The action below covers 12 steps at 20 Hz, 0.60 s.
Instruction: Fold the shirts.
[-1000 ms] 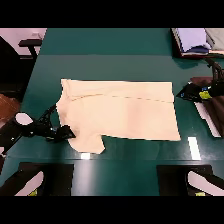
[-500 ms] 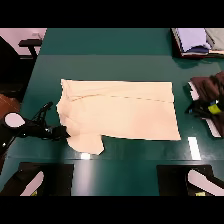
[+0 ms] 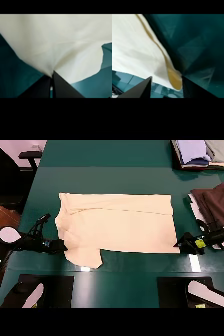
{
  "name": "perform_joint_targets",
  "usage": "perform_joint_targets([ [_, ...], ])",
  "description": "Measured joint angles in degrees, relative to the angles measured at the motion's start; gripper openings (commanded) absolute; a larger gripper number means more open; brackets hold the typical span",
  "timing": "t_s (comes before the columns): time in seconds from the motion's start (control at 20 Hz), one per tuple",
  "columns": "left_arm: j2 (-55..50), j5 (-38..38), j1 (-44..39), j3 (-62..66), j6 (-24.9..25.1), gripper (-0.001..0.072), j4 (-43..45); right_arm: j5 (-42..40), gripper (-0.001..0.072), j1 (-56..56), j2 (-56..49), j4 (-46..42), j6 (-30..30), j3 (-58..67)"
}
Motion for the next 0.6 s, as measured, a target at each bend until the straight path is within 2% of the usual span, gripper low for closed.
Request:
perform_joint_targets([
  [0.05,0.04,-0.28,0.00,0.02,-0.02,0.0026,0.02,-0.09,0.0222,-0.07,-0.74,0.83,-0.37,-0.48],
  [0.1,0.07,-0.72,0.00,0.04,-0.02,0.0025,0.09,-0.37,0.0147,-0.17,-1.25,1.03,-0.85,-0.76],
  [0.15,0.09,-1.42,0.00,0.13,-0.02,0.0024,0.28,-0.70,0.0023,-0.20,-1.40,1.44,-1.60,-1.01],
  [0.35,1.27,-5.05,0.00,2.43,-0.96,0.0023,2.95,-0.24,0.0012,-0.20,1.77,2.27,-3.45,-1.36],
  [0.6,4.79,-12.20,0.00,9.97,-2.89,0.0023,6.19,2.25,0.0011,-0.20,11.74,1.53,-3.98,-1.27],
])
